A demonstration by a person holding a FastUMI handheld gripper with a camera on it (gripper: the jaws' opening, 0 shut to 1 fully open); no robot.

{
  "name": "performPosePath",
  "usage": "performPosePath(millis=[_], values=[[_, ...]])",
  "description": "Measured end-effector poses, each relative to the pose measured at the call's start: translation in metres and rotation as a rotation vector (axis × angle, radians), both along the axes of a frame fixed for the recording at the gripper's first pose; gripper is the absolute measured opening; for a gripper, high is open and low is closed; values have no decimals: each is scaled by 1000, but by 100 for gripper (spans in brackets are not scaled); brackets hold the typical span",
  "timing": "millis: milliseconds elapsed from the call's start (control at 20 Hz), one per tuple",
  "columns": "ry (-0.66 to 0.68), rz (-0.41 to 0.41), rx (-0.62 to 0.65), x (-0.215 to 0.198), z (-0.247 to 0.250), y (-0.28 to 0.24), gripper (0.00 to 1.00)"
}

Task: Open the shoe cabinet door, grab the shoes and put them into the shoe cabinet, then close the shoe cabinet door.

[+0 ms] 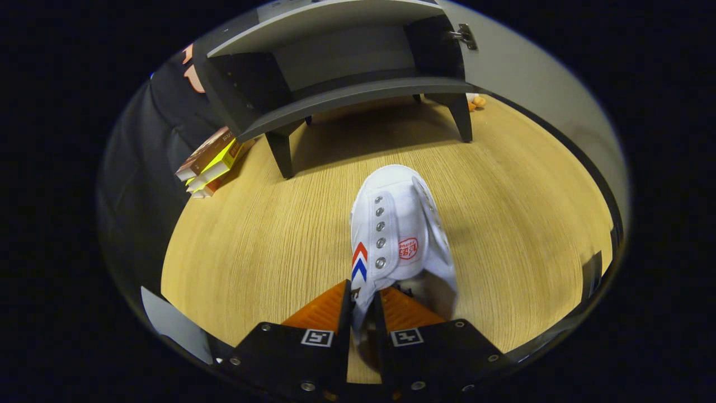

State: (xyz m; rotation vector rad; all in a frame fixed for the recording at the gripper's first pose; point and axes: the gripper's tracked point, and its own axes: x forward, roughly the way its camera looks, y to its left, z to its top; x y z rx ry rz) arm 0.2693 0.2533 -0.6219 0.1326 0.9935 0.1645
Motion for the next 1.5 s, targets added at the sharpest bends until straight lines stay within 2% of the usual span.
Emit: performPosePath(millis=[100, 150, 250, 350, 450, 750, 1100, 1350, 1500], values=[[-35, 2, -29, 4, 0, 1, 15], [-39, -10, -33, 4, 1, 2, 6], [-45, -71, 20, 9, 11, 3, 1], [-56, -112, 56, 20, 25, -1, 0], [-83, -130, 41, 29, 40, -6, 0], [-207, -151, 23, 38, 118, -4, 0], [-380, -100, -19, 59, 232, 17, 0], [-463, -103, -37, 76, 294, 23, 0], [-500, -66, -64, 89, 321, 29, 0]])
